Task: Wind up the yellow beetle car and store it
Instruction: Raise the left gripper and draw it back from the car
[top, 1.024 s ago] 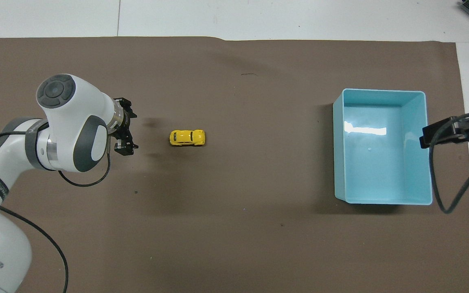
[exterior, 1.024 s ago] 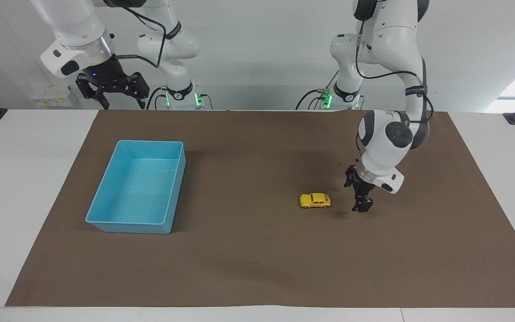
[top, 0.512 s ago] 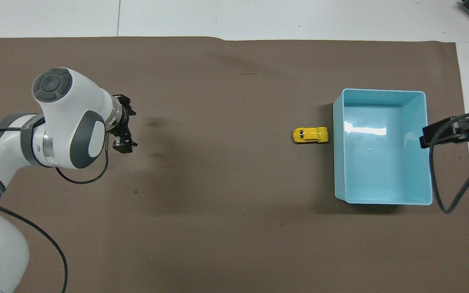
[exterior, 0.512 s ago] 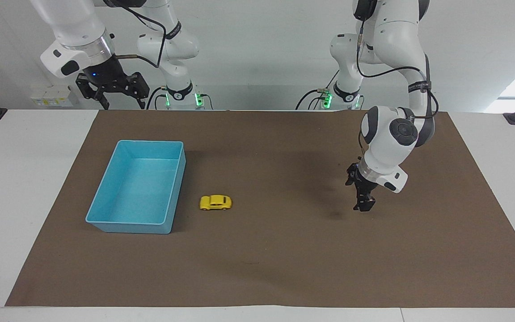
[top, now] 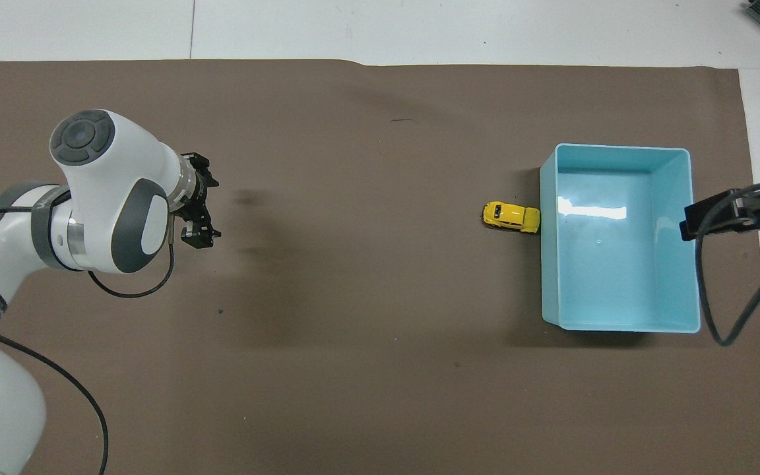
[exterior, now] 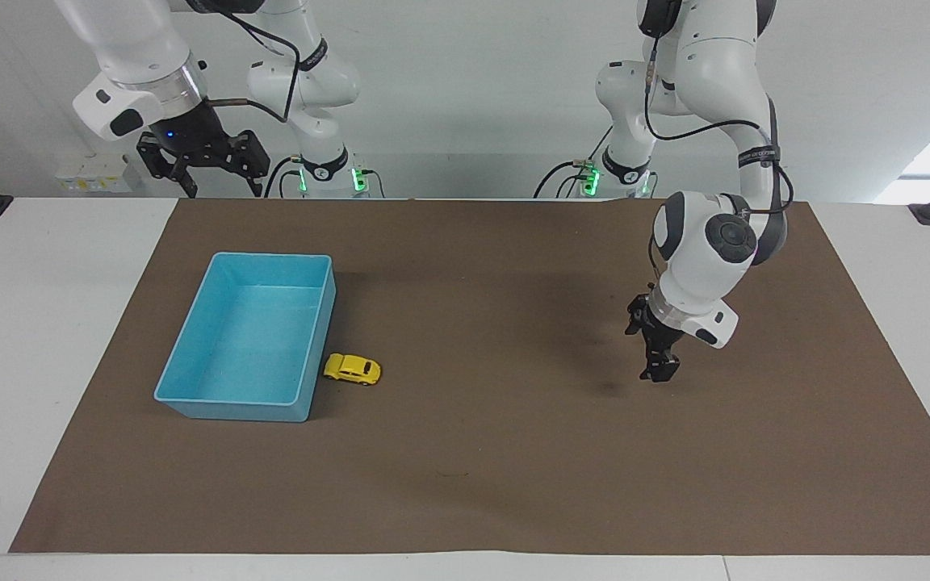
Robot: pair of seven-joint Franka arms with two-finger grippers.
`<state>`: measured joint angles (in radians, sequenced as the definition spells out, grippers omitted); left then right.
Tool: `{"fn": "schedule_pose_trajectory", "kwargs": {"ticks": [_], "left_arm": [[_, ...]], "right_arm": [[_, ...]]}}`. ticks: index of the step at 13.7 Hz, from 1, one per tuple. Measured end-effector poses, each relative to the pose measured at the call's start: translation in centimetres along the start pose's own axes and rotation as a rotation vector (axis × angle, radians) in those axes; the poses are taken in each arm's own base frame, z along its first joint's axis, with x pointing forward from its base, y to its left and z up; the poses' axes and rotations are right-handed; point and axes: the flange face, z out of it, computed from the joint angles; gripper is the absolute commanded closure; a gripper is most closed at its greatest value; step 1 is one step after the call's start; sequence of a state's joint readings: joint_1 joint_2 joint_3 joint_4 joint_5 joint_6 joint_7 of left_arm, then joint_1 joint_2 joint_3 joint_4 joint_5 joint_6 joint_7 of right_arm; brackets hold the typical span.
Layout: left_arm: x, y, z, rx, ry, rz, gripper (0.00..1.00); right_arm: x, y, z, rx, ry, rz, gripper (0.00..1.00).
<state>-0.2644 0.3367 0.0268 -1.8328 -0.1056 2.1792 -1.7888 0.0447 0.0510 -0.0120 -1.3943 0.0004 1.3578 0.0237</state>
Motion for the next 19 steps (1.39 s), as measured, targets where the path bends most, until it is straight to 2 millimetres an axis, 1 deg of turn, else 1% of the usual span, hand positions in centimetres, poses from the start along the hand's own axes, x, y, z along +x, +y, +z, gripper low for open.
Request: {"fn": "schedule_pose_trajectory", "kwargs": {"ticks": [8, 11, 14, 16, 19], "left_arm": [[0.1, 0.0, 0.0, -0.001, 0.000, -0.001, 0.00], [0.2, 0.4, -0.5, -0.013, -0.001, 0.021, 0.00], [0.4, 1.7, -3.0, -0.065, -0.013, 0.051, 0.00], [0.4, 2.3, -4.3, -0.091, -0.018, 0.065, 0.00], [0.0, 2.9, -6.6, -0.133, -0.021, 0.175, 0.00]], "right_arm": [[0.0, 0.0, 0.0, 0.000, 0.000, 0.000, 0.00], [0.0, 0.0, 0.0, 0.000, 0.000, 0.000, 0.00], [0.0, 0.0, 0.0, 0.000, 0.000, 0.000, 0.00], [0.0, 0.1, 0.0, 0.000, 0.000, 0.002, 0.00], [0.0, 0.2, 0.0, 0.000, 0.001, 0.003, 0.00]]}}
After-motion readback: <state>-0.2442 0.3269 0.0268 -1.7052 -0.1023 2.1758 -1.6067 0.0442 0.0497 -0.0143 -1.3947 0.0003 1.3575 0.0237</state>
